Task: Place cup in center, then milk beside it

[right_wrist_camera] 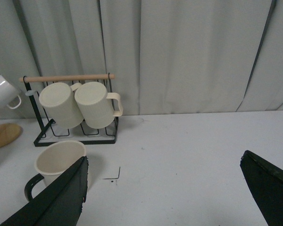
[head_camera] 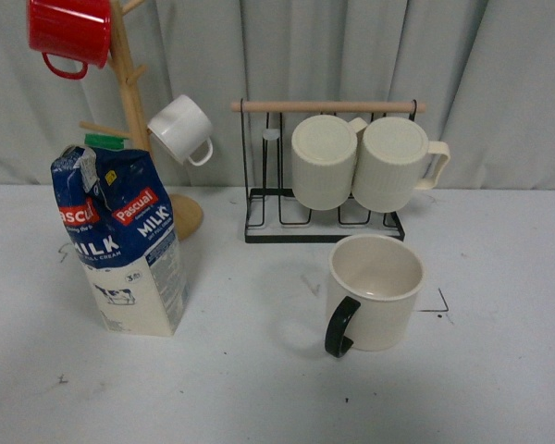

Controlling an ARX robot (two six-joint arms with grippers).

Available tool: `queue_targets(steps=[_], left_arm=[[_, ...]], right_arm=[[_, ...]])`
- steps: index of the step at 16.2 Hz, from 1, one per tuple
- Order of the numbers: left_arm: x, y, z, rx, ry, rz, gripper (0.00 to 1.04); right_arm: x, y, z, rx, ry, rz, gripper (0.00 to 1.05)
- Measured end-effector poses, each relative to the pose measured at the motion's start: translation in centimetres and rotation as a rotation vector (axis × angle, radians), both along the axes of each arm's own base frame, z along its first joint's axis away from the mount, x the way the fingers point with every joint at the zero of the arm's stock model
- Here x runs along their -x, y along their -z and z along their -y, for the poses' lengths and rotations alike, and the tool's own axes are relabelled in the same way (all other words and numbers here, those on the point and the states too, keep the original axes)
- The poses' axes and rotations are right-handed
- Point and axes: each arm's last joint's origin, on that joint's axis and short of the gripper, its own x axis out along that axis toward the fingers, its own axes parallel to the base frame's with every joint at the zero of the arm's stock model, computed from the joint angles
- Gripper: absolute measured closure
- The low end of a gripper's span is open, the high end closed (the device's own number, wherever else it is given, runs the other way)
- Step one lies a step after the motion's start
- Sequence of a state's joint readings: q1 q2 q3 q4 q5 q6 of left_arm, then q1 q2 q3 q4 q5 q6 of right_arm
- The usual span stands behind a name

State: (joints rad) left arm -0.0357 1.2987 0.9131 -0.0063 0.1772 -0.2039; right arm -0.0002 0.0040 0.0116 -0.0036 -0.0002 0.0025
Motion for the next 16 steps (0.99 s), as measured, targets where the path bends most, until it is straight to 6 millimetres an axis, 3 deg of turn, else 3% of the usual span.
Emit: queue_targets(steps=[2,6,11,14,16], left_arm=[[-2.9,1.3,1.1,-0.025,0.107,-0.143,0.07],[-6.0,5.1,1.4,-0.096,0.155,-0.301,0.07],[-7.2,8.3,1.4,-0.168,0.179,-0.421,0.07],[-7.6,8.8,2.0,-0.211,0.188,-0.421,0.07],[-8.0,8.8,2.4,-0.225,0.187,-0.407,0.25]], right_arm=[[0.0,0.0,0.0,0.000,0.000,0.000,0.06],[0.0,0.0,0.0,0.000,0.000,0.000,0.06],[0.0,0.0,0.0,0.000,0.000,0.000,0.06],[0.0,0.0,0.0,0.000,0.000,0.000,0.06],[0.0,0.0,0.0,0.000,0.000,0.000,0.06]])
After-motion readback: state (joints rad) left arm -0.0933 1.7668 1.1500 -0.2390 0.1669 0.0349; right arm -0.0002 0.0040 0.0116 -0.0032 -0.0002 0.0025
